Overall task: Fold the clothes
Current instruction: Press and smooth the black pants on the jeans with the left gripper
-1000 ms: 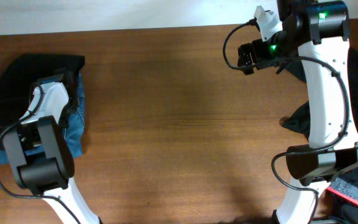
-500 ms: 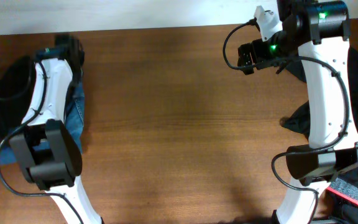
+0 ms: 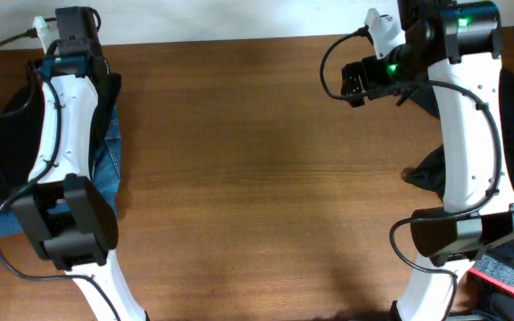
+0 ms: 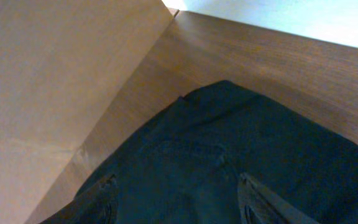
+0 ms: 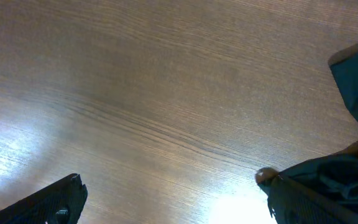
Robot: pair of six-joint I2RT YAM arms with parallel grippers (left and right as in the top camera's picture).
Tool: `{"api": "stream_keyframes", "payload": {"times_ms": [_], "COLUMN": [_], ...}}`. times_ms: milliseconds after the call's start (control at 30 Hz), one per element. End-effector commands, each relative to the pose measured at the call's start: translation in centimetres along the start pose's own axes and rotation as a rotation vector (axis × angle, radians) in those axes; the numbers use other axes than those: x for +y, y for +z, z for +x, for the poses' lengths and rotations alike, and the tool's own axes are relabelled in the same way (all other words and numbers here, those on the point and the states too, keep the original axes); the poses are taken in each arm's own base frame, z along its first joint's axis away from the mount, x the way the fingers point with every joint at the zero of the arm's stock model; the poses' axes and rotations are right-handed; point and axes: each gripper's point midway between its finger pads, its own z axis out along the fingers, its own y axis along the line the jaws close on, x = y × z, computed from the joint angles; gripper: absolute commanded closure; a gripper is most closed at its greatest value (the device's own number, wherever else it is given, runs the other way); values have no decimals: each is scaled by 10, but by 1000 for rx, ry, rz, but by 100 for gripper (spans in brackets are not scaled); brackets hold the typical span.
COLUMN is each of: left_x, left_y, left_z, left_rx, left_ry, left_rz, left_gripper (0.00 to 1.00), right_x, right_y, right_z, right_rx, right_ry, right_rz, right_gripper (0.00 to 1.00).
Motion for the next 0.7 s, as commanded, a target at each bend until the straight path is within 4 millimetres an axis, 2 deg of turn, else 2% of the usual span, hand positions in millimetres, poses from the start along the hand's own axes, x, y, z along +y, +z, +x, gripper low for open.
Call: {"api": "stream_keyframes", "payload": {"times_ms": [0,133,200,233,367,433,500,667], "left_x": [-22,-48,-56,-60,-62,-58,-51,-34], "left_y": [33,58,64,68,70,65,57,21], "left_z": [22,63,83,102,121,118,104,47], "left_rx": [52,149,201,254,313,317,297,184], "left_ry": [149,273,325,376,427,391,347,227], "left_rz": [12,29,37,41,39,33,31,107], "left_gripper": [37,34,32,29,20,18,17,13], "right_x": [0,0,0,0,0,0,0,-1], "right_y": [-10,-10,-10,-10,-10,-10,-10,-10], "right_z": [-2,-2,-2,-2,-2,-2,-2,-7], "right_rx": [-29,-28,-28,-28,-28,-28,-29,-49], "right_ry": [9,9,9,9,9,9,9,5], "right_rz": [3,3,3,3,3,3,4,7], "right_gripper": [1,1,1,1,1,1,1,1]}}
